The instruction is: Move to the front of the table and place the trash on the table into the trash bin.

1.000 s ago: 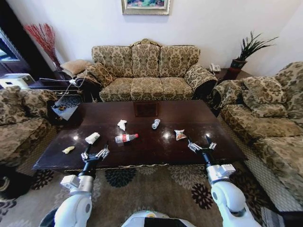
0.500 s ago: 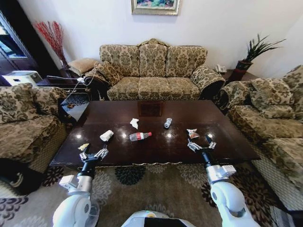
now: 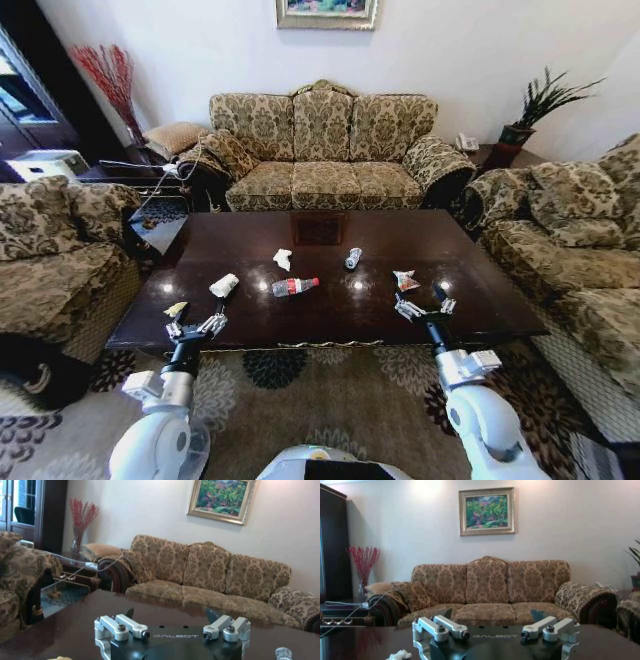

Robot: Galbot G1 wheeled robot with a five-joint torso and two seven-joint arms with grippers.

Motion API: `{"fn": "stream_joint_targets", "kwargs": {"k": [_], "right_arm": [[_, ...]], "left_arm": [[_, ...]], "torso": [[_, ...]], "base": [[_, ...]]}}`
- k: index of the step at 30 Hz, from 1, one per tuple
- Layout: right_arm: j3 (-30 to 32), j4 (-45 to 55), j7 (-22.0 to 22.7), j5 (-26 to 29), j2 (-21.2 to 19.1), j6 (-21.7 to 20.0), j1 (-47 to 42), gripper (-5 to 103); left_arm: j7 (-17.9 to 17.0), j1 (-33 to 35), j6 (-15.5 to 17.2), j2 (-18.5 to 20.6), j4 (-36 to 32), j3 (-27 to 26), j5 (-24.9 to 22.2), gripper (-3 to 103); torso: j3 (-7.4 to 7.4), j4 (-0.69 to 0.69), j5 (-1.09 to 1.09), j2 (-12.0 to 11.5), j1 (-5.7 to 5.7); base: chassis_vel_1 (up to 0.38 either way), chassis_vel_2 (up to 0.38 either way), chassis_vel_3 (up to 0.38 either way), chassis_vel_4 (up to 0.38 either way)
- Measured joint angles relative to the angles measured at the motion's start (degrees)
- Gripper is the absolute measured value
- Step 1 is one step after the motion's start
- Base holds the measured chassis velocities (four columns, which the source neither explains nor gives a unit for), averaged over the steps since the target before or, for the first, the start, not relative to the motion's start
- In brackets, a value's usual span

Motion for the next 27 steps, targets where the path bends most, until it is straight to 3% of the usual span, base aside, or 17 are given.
{"fn": "stream_joint_targets", "kwargs": {"k": [13, 27], "right_arm": [[-0.5, -0.9, -0.6, -0.4, 0.7, 1.6, -0.2, 100], [-0.4, -1.2, -0.9, -1.7, 1.6, 1.5, -0.5, 100]], "left_arm": [[-0.7, 0.5, 0.0, 1.3, 0.8, -1.6, -1.0, 98], [-0.9, 0.2, 0.2, 2.0, 1.8, -1.1, -1.0, 98]], "torso": [[-0.04, 0.00, 0.00, 0.0, -0.10], [0.00, 0.00, 0.01, 0.0, 0.00]], "base": [[0.142, -0.164, -0.172, 0.153], [-0.001, 0.002, 0.000, 0.003]]}}
